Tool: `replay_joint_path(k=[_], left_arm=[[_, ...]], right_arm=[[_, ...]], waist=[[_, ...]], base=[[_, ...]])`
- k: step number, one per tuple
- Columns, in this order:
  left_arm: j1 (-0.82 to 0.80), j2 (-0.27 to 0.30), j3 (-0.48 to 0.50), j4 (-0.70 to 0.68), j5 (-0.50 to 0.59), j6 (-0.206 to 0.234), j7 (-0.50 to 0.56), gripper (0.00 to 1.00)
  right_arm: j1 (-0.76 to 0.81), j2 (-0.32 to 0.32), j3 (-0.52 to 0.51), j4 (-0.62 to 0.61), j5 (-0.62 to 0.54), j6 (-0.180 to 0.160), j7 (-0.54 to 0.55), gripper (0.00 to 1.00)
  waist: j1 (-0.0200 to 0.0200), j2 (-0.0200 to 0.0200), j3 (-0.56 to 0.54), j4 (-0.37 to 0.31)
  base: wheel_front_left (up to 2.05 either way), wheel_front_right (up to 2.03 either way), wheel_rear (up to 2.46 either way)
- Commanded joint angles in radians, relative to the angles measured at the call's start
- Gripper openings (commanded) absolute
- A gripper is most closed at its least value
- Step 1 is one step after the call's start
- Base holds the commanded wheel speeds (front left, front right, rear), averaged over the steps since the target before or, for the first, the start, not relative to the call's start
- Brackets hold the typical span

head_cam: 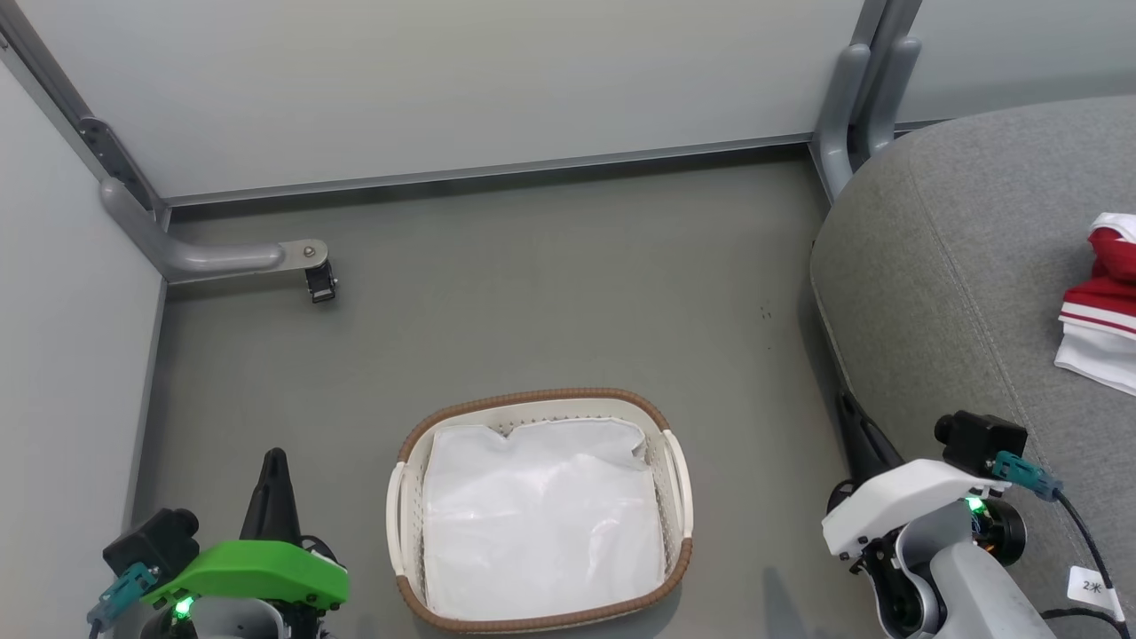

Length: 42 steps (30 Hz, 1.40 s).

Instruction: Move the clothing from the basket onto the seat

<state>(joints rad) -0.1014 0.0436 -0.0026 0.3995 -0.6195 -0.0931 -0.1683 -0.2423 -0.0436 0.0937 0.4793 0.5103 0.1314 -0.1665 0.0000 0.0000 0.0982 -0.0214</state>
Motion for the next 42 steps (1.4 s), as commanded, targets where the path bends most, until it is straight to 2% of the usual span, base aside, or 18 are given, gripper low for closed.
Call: replay_joint_path(k=[1,17,42], left_arm=[[-0.003,0.003,0.007,-0.019,-0.037,-0.005,0.008,0.0],[-0.004,0.005,0.033,-0.053,-0.265,-0.013,0.073,0.0],[-0.007,0.007,0.065,-0.092,-0.535,-0.023,0.151,0.0]], right_arm=[[-0.001,-0.003,-0.012,-0.024,0.042,0.0,0.009,0.0],[0.032,-0.004,-0.059,-0.076,0.296,0.0,0.074,0.0],[0.07,-0.006,-0.115,-0.137,0.593,-0.001,0.151,0.0]], waist=[[0.0,0.0,-0.001,0.0],[0.0,0.0,-0.017,0.004],[0.0,0.0,-0.039,0.009]], base=[[0.0,0.0,0.0],[0.0,0.0,0.0],[0.0,0.0,0.0]])
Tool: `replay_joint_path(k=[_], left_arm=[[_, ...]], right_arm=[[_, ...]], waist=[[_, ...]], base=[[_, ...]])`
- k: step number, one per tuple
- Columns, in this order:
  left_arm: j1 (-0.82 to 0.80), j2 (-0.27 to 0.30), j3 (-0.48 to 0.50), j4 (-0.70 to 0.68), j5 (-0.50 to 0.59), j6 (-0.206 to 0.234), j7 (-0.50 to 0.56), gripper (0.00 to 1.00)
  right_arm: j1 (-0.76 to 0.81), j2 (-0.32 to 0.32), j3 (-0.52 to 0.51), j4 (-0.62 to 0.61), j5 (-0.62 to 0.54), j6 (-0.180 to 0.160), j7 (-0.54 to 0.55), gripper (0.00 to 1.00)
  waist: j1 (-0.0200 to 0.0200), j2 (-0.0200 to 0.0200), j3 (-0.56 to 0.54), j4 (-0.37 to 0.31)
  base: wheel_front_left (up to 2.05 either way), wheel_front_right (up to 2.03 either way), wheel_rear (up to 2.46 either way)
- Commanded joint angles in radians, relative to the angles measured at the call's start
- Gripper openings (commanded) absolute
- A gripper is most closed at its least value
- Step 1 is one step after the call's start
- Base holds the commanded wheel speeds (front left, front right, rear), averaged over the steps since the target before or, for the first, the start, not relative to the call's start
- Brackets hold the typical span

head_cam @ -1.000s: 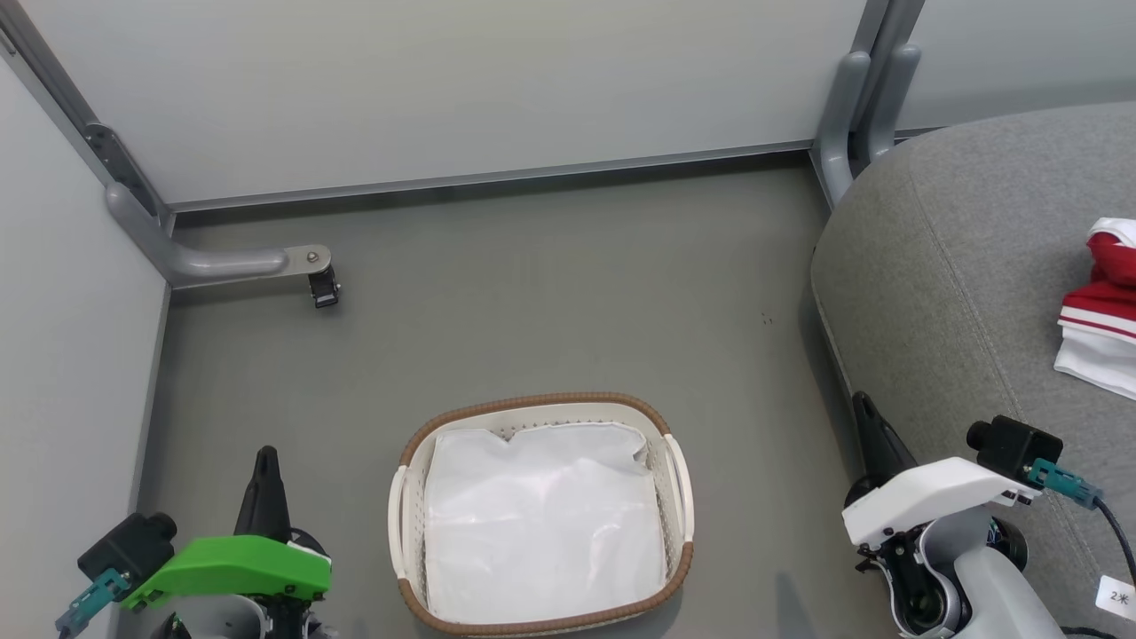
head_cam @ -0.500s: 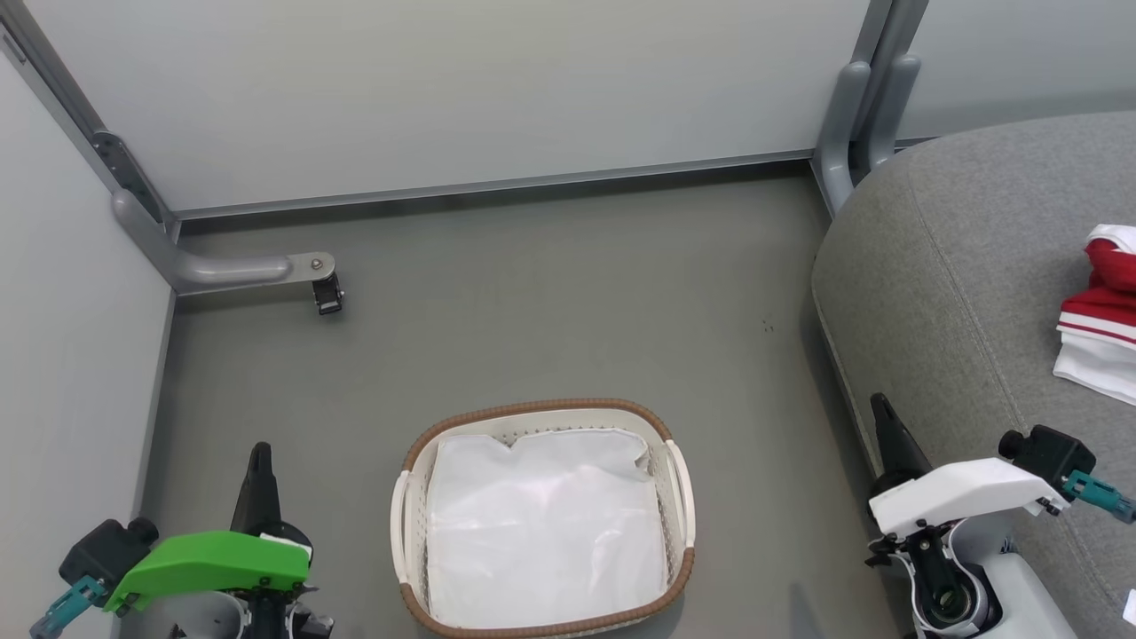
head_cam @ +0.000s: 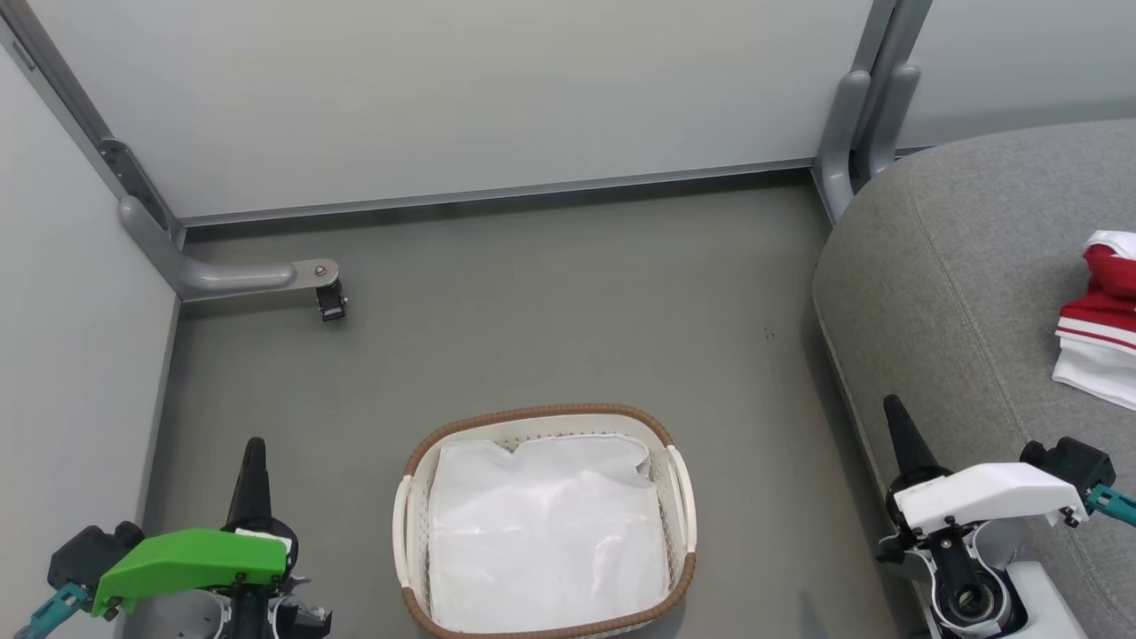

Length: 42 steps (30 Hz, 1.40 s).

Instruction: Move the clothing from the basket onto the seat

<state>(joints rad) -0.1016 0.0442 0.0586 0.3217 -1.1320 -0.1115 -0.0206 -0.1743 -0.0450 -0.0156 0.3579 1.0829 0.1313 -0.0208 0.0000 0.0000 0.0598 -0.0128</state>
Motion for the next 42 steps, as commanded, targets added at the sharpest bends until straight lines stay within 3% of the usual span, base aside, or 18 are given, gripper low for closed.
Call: replay_joint_path(k=[1,42], left_arm=[[-0.006,0.006,0.004,-0.016,-0.028,-0.005,0.005,0.0],[-0.01,0.008,0.044,-0.061,-0.358,-0.017,0.101,0.0]], right_arm=[[0.004,-0.005,-0.007,-0.017,0.028,0.0,0.007,0.0],[0.054,-0.007,-0.075,-0.09,0.392,-0.001,0.102,0.0]], waist=[[0.0,0.0,-0.001,0.0],[0.0,0.0,-0.038,0.009]], base=[[0.0,0.0,0.0],[0.0,0.0,0.0]])
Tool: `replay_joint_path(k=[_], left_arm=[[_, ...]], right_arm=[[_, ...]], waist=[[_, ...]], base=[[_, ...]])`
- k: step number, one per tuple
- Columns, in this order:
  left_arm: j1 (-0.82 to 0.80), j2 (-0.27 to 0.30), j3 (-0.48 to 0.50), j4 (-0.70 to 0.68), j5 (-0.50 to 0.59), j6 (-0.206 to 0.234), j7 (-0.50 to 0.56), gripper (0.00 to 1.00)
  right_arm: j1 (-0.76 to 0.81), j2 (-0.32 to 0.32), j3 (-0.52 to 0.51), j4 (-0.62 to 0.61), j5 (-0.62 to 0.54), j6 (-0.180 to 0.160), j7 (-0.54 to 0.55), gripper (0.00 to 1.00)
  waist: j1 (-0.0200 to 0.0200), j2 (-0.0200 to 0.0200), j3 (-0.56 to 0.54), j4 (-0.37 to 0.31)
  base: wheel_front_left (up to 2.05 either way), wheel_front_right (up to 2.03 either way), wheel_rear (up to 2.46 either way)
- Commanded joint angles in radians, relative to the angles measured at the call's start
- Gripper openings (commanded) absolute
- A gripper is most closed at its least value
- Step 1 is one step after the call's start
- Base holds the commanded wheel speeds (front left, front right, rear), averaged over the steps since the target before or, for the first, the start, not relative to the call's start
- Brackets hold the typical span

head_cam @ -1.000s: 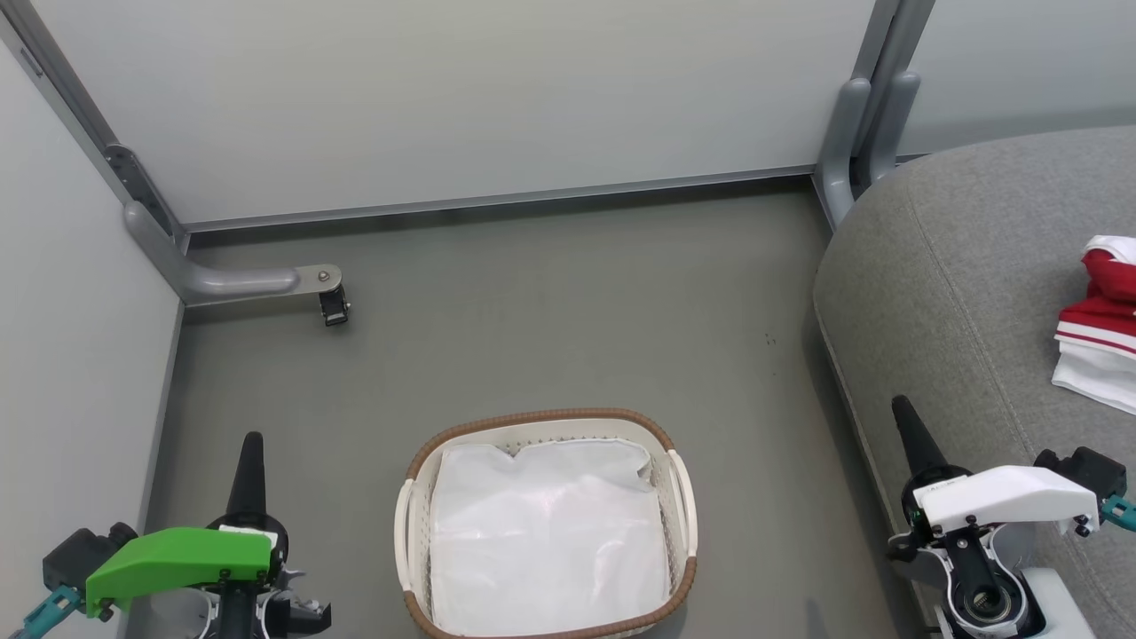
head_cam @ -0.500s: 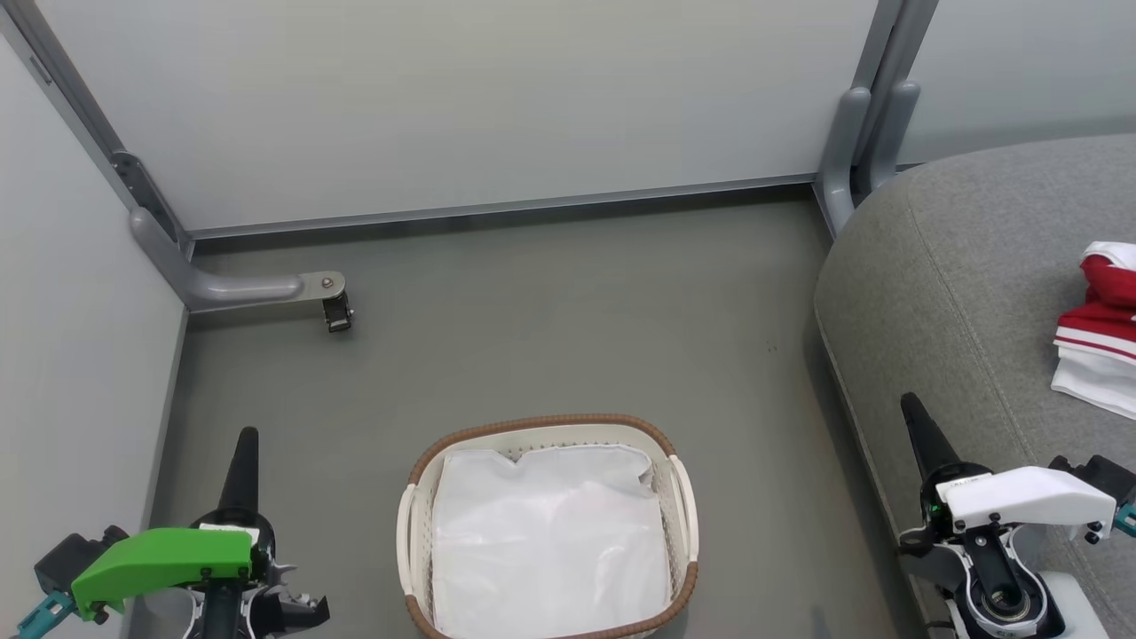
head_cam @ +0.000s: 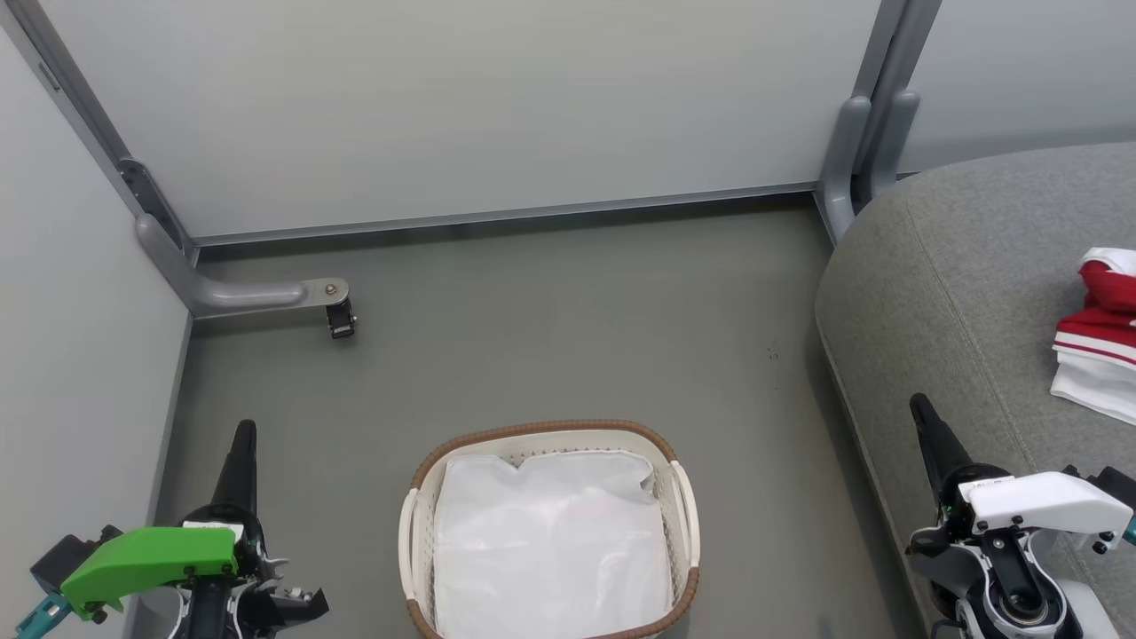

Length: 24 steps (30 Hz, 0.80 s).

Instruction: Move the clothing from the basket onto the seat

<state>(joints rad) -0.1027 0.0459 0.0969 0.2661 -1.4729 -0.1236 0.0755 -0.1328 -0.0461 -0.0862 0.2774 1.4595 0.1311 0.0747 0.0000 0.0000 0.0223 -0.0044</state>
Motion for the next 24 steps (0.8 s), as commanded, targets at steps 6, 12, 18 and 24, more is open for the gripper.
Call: replay_joint_path(k=[6,12,18,24], left_arm=[[-0.009,0.007,0.01,-0.011,-0.055,-0.007,0.016,0.0],[-0.009,0.007,0.014,-0.018,-0.092,-0.009,0.028,0.0],[-0.009,0.007,0.018,-0.022,-0.13,-0.009,0.039,0.0],[-0.01,0.007,0.019,-0.022,-0.141,-0.01,0.042,0.0]], right_arm=[[0.02,-0.006,-0.013,-0.018,0.059,-0.001,0.017,0.0],[0.024,-0.006,-0.021,-0.026,0.1,-0.001,0.029,0.0],[0.028,-0.007,-0.028,-0.033,0.14,-0.001,0.039,0.0],[0.031,-0.007,-0.031,-0.036,0.155,-0.001,0.043,0.0]], waist=[[0.0,0.0,-0.006,0.001],[0.0,0.0,-0.011,0.003],[0.0,0.0,-0.017,0.004],[0.0,0.0,-0.019,0.004]], base=[[0.0,0.0,0.0],[0.0,0.0,0.0],[0.0,0.0,0.0],[0.0,0.0,0.0]])
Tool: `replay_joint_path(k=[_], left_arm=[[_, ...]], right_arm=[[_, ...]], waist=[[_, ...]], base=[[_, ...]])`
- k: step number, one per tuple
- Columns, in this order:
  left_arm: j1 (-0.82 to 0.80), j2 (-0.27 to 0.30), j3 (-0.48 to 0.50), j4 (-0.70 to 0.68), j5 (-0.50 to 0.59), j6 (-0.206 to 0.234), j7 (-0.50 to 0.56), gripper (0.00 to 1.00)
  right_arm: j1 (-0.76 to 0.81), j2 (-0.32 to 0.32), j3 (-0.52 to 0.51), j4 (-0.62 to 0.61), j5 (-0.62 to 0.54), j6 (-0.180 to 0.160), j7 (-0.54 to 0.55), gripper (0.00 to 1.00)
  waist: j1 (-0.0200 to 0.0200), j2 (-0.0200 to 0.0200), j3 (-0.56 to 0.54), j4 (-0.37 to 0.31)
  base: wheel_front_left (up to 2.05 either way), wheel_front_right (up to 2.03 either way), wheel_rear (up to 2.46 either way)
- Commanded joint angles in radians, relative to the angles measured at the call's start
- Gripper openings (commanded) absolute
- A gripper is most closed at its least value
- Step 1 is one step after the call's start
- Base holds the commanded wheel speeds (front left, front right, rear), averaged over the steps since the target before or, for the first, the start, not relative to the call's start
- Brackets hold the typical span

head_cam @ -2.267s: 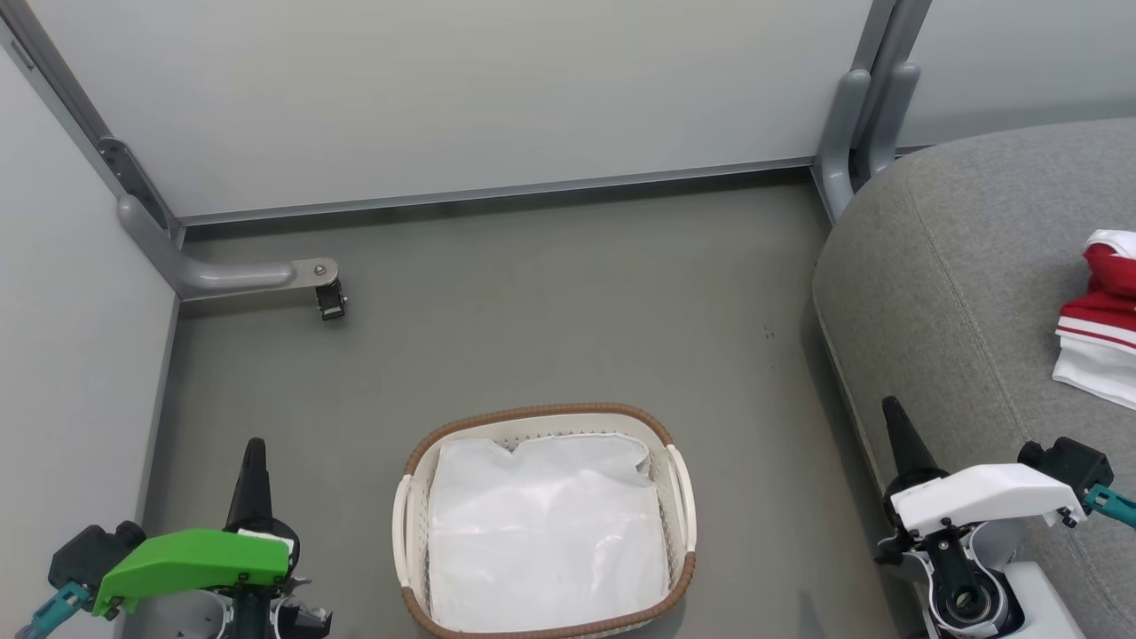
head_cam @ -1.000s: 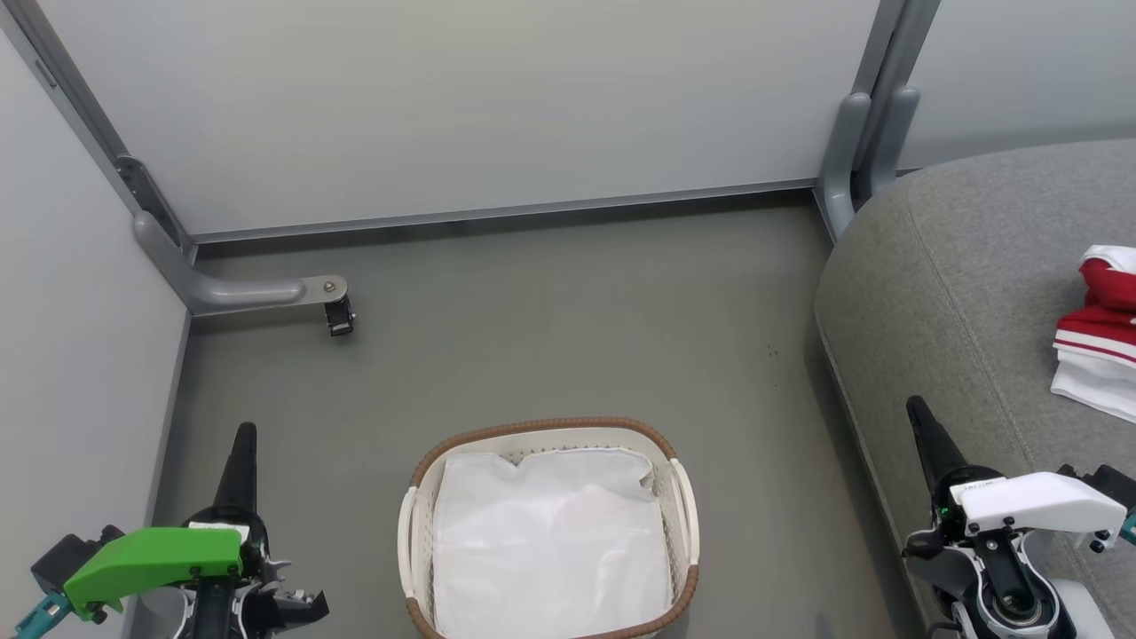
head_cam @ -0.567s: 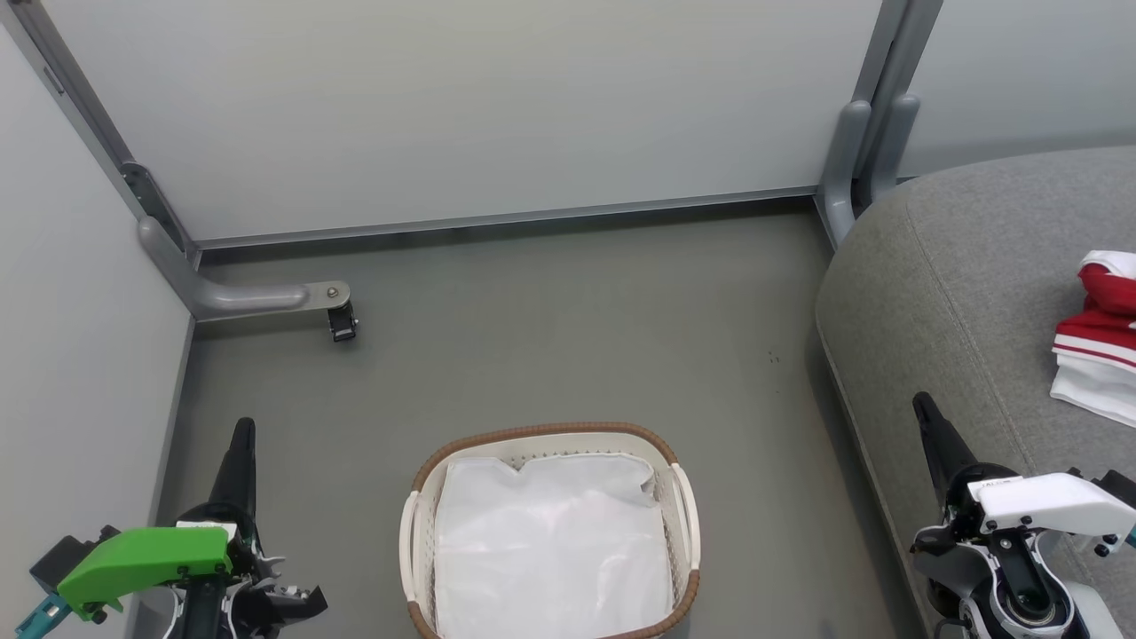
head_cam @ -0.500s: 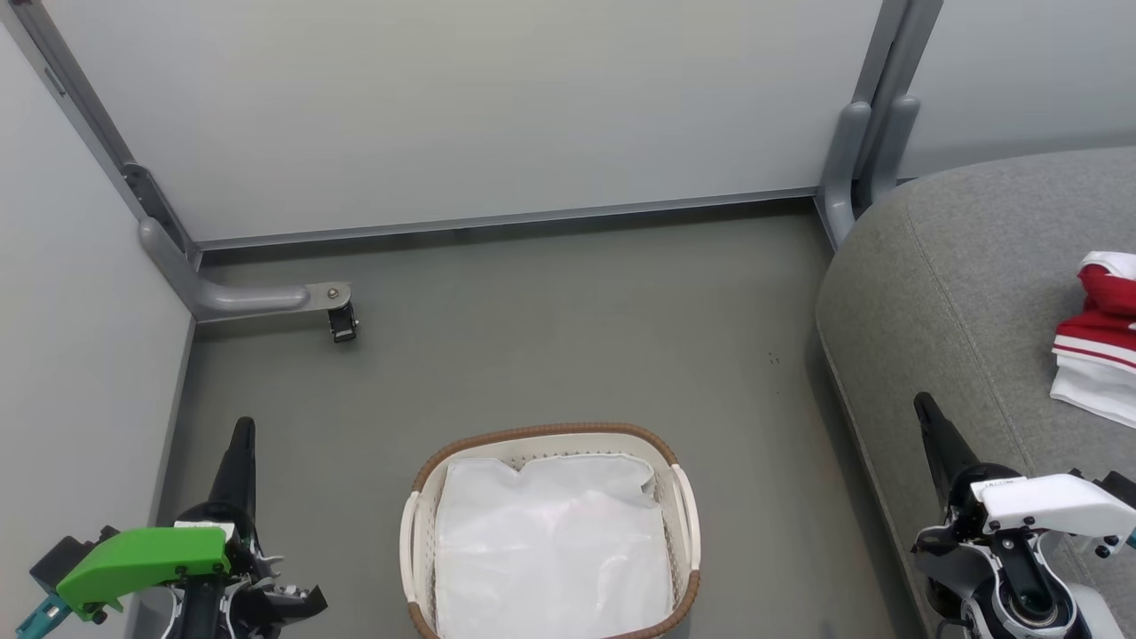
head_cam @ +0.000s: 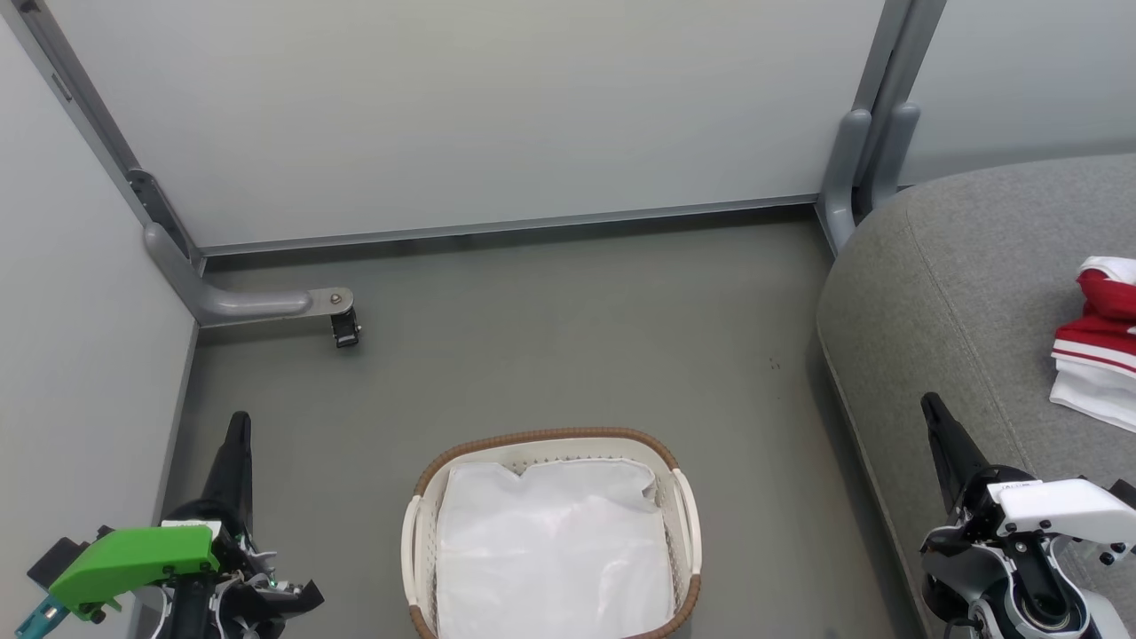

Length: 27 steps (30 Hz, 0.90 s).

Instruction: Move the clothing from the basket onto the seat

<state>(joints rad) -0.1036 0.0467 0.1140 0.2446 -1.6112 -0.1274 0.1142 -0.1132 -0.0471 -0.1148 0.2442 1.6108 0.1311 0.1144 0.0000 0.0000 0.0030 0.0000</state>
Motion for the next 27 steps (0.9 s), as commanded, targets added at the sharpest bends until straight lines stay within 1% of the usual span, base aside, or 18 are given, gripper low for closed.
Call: replay_joint_path(k=[1,27], left_arm=[[-0.009,0.006,0.002,-0.001,-0.003,-0.007,0.004,0.0],[-0.008,0.006,0.002,-0.001,-0.003,-0.006,0.003,0.0]], right_arm=[[0.012,-0.006,-0.002,-0.003,0.004,-0.001,0.003,0.0],[0.012,-0.006,-0.002,-0.003,0.004,-0.001,0.003,0.0]], waist=[[0.0,0.0,0.0,0.0],[0.0,0.0,0.0,0.0]], base=[[0.0,0.0,0.0],[0.0,0.0,0.0]])
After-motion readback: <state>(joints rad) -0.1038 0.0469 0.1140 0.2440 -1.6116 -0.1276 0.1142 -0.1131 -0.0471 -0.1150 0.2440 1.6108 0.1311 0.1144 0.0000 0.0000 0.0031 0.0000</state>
